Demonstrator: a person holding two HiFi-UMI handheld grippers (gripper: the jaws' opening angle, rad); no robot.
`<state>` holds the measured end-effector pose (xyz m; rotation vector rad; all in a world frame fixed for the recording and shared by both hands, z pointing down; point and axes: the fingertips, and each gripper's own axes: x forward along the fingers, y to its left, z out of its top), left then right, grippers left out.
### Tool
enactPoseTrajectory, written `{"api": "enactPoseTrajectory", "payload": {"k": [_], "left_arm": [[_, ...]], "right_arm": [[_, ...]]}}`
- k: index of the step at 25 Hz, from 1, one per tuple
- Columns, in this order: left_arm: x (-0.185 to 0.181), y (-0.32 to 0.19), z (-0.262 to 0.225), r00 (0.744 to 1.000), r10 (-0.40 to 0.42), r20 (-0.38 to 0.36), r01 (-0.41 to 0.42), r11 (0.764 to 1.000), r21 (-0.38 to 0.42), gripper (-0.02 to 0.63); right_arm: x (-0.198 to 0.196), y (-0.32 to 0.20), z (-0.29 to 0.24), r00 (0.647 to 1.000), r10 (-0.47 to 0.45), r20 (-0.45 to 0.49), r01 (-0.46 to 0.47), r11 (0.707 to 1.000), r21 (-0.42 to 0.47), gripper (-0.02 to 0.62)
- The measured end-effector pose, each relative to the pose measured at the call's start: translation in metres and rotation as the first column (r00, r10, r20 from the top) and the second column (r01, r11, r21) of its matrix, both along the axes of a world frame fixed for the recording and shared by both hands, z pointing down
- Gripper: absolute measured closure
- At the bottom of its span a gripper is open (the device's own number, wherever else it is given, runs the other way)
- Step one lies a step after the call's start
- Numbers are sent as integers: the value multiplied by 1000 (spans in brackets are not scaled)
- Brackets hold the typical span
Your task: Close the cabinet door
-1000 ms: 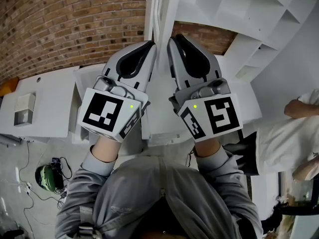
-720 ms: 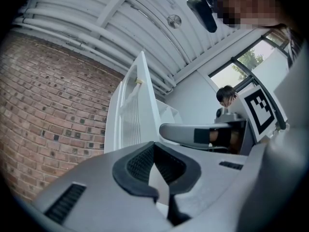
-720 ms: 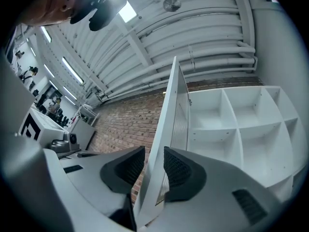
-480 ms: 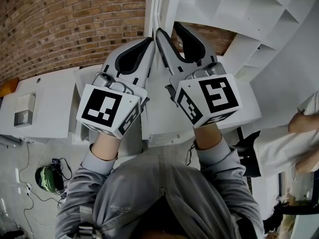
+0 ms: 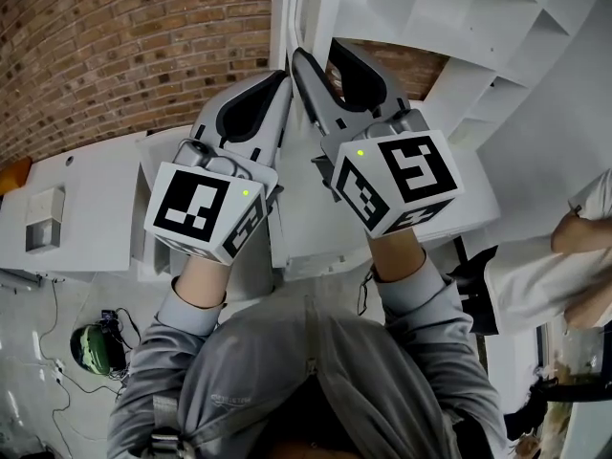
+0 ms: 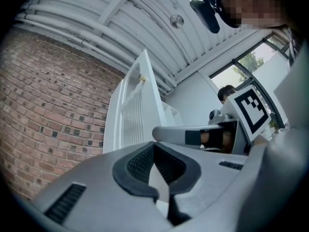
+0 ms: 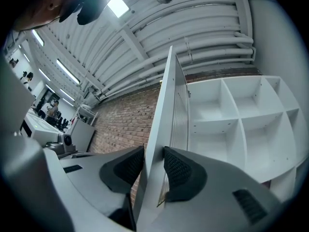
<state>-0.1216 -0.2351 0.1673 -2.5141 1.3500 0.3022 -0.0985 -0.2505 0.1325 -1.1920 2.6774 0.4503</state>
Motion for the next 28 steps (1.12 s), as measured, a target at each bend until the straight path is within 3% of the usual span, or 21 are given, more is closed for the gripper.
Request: {"api": "enactPoseTrajectory", "payload": {"k": [13,28], "left_arm": [[35,-11,11,994,106,12,-106,994,-13,600],[85,-29,15,969,243,44,-242,970,-32,600]], "right_arm": [[42,-10,2,1000,14,1,-14,999,-43,477],[100,-35,2,999,50,8,-49,994,-100,502]]}}
